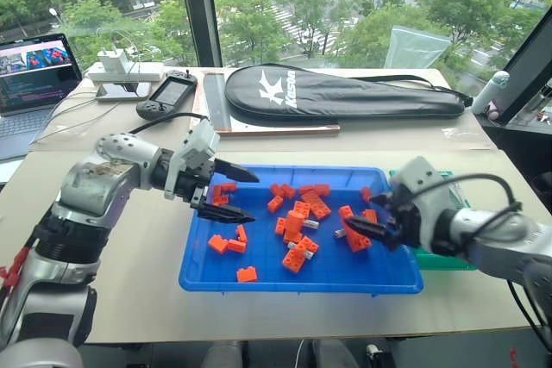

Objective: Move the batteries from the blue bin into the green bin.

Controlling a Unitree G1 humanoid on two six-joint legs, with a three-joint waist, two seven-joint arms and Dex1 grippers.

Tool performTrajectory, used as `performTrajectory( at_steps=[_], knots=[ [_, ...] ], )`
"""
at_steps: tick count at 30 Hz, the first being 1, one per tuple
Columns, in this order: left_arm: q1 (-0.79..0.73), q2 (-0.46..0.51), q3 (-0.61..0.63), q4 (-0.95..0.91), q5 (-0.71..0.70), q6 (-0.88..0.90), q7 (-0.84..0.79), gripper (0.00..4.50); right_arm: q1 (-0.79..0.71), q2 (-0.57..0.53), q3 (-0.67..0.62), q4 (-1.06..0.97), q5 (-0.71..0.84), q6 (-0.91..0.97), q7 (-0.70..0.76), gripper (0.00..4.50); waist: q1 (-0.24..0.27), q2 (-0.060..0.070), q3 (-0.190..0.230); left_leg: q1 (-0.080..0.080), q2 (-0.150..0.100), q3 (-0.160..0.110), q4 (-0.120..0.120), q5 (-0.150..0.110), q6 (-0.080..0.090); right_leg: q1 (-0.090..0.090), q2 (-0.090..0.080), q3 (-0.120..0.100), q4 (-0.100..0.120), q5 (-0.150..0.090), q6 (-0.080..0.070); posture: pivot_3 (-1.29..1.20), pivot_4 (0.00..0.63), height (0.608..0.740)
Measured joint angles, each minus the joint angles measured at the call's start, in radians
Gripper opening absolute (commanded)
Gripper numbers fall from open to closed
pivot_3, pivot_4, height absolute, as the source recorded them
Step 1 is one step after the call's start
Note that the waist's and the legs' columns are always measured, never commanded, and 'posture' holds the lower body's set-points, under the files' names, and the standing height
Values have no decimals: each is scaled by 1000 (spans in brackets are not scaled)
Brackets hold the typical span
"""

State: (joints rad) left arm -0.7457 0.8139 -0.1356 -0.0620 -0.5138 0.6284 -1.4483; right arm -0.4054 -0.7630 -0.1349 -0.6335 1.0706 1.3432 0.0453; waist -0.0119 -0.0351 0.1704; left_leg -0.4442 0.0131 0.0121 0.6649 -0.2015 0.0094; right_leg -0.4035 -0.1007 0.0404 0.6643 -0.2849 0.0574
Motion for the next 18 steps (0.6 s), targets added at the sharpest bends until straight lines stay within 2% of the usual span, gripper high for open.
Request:
performTrajectory(
  at_steps=[8,12,15,18],
  knots=[
    [10,16,11,-23,0,2,20,4500,-107,240,-2,67,-71,241,-223,3885,-3,0,0,0,0,-1,0,0,0,-1,2,0,1,0,0,0,150,729],
    [10,16,12,-28,0,2,28,4500,-139,261,-2,97,-107,262,-271,3885,-2,0,0,0,0,-1,0,0,0,0,2,0,0,0,0,0,150,729],
    [10,17,15,-28,0,2,40,4500,-139,269,-2,106,-111,264,-280,3249,-3,0,0,0,0,-1,0,0,0,-1,2,0,0,0,0,0,150,729],
    [9,17,15,-28,0,2,48,4500,-135,271,5,107,-111,264,-280,2193,-5,0,0,0,0,-1,0,0,0,-1,2,0,0,0,-1,0,150,729]
  ],
)
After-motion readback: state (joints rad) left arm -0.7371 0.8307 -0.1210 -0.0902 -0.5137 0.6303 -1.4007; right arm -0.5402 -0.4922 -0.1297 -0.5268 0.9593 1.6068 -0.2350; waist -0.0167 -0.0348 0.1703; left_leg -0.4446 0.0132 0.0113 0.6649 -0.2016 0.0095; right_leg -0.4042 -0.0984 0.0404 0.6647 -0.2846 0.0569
